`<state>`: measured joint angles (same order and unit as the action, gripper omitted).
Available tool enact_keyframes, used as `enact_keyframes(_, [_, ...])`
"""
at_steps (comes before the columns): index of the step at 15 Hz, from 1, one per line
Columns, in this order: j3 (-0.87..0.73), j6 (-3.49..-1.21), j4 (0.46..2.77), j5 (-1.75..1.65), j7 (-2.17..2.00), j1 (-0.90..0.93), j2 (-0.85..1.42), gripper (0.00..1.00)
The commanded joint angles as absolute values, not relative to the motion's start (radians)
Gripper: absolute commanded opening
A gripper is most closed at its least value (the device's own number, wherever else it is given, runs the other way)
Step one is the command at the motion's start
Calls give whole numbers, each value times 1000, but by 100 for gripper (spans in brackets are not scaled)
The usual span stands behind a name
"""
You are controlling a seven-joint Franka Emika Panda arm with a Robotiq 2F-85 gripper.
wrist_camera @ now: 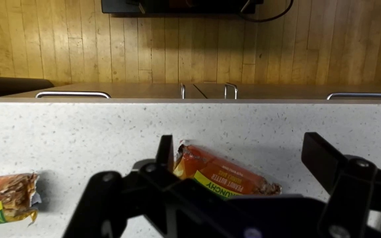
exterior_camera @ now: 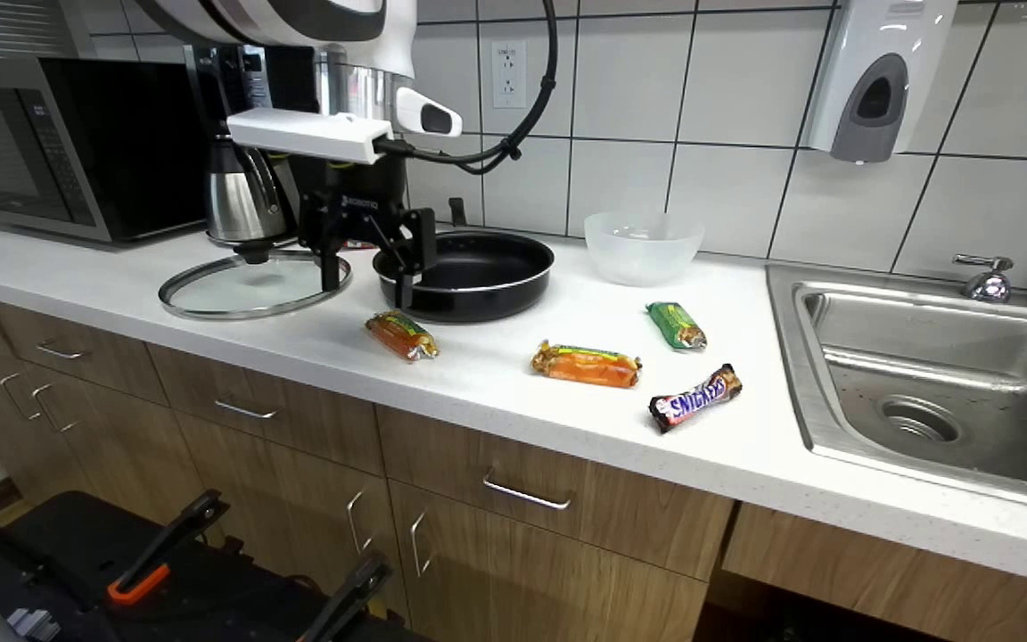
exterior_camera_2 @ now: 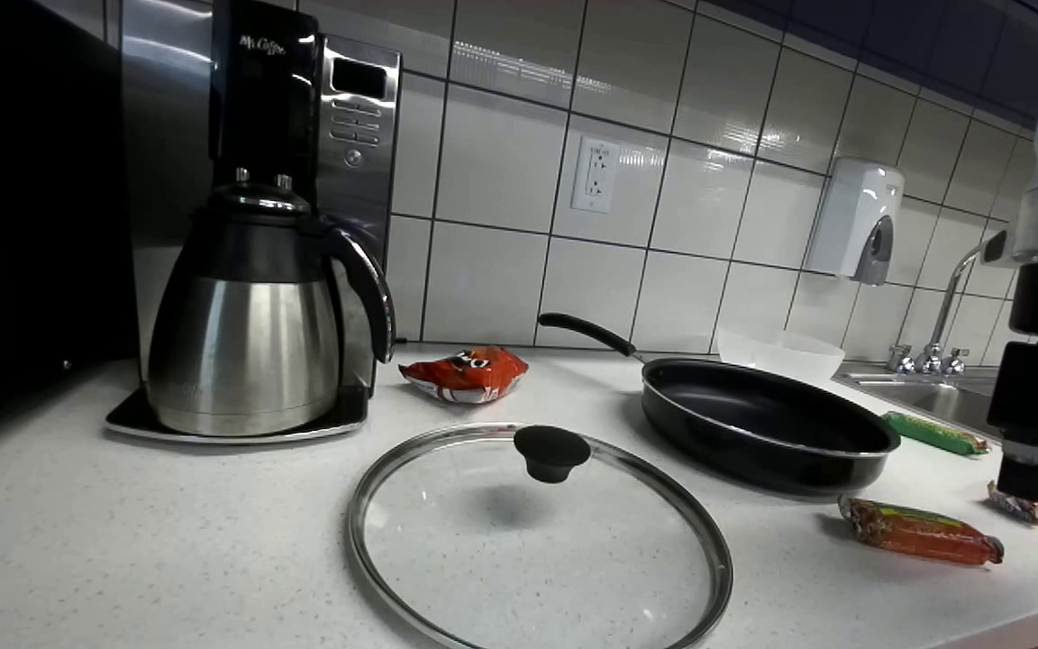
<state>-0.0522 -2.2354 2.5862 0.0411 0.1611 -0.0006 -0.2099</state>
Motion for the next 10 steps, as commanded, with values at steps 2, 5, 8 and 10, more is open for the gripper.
enact_keyframes(2, [-57, -2219, 2531, 51, 211, -2, -132, 100])
enact_keyframes(5, [-50, -2216, 2506, 40, 219, -1, -95, 100])
enact_keyframes(8, [-47, -2215, 2479, 27, 245, -3, -58, 100])
enact_keyframes(10, [-46, -2212, 2459, 22, 278, -4, -35, 100])
